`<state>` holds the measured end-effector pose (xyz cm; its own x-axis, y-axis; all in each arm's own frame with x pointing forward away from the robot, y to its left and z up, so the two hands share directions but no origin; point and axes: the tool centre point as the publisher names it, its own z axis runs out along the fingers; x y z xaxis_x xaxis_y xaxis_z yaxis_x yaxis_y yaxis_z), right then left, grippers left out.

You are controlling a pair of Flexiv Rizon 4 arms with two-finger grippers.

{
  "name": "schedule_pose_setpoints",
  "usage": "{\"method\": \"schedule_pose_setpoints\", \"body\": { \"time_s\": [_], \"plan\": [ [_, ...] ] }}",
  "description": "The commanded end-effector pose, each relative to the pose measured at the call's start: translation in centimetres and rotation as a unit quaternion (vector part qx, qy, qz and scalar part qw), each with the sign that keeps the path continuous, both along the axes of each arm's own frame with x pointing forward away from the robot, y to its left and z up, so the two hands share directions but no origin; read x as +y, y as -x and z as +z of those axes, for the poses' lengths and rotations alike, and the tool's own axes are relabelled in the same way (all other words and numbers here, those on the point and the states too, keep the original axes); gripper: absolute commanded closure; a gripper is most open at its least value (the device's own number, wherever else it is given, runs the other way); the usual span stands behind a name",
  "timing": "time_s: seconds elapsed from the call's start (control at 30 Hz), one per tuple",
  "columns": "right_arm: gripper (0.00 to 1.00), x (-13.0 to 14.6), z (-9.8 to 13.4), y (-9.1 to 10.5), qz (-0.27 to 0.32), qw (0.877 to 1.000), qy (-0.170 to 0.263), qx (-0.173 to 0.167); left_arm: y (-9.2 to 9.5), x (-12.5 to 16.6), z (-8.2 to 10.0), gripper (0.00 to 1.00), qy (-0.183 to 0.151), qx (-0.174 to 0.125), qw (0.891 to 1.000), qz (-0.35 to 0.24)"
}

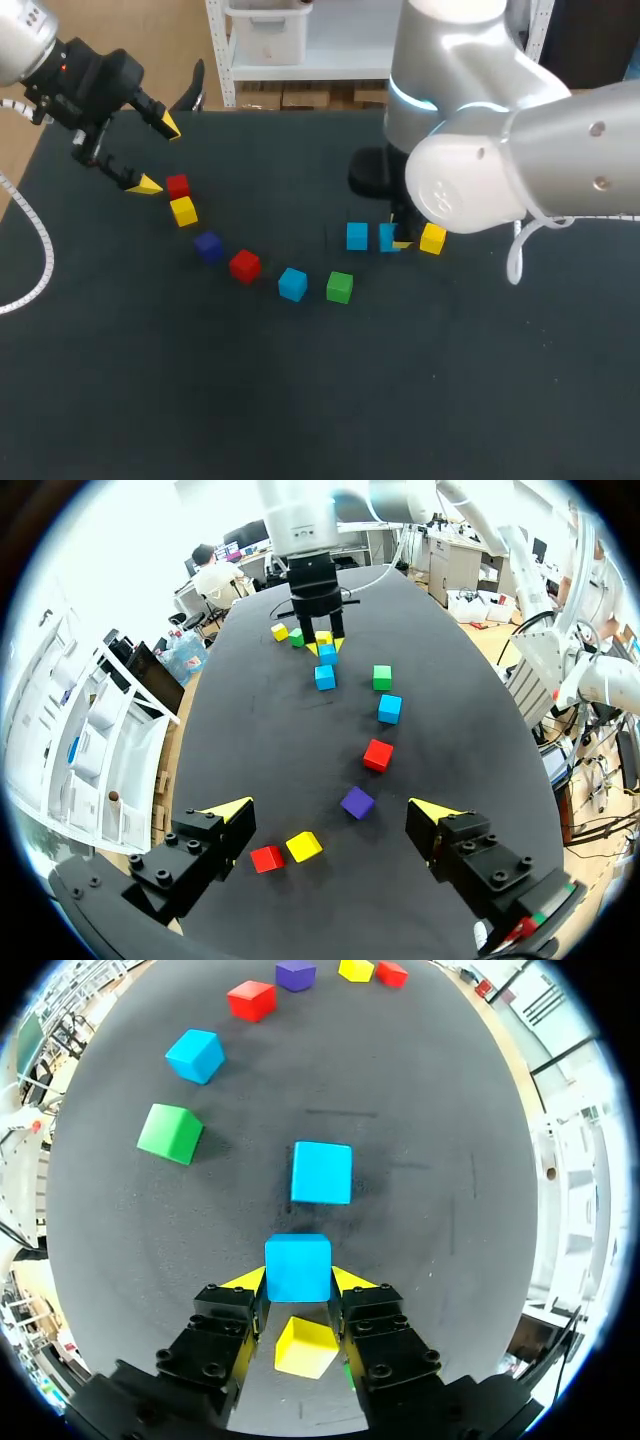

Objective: Place the blue cubes, place green cubes on the blue cubes, place the yellow cubes on the green cubes, then place the red cubes on the yellow cubes, and place purple cube on the red cubes.

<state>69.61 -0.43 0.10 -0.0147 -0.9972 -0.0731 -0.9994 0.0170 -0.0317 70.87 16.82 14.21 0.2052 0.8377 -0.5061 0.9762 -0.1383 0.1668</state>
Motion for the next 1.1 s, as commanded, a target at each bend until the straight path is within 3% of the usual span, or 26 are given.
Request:
{"method": "schedule_pose_setpoints", "body": {
  "time_s": [0.03, 1.1],
  "plan": [
    [1.0, 0.2, -0.19, -0.27, 0.001, 1.0, 0.0, 0.002, 0.03, 0.08, -0.05, 0.0, 0.001, -0.001, 1.0, -0.001],
    [1.0, 0.44, -0.68, -0.97, 0.002, 1.0, 0.003, 0.002, 0.03, 0.08, -0.05, 0.0, 0.001, -0.001, 1.0, -0.001]
  ]
}}
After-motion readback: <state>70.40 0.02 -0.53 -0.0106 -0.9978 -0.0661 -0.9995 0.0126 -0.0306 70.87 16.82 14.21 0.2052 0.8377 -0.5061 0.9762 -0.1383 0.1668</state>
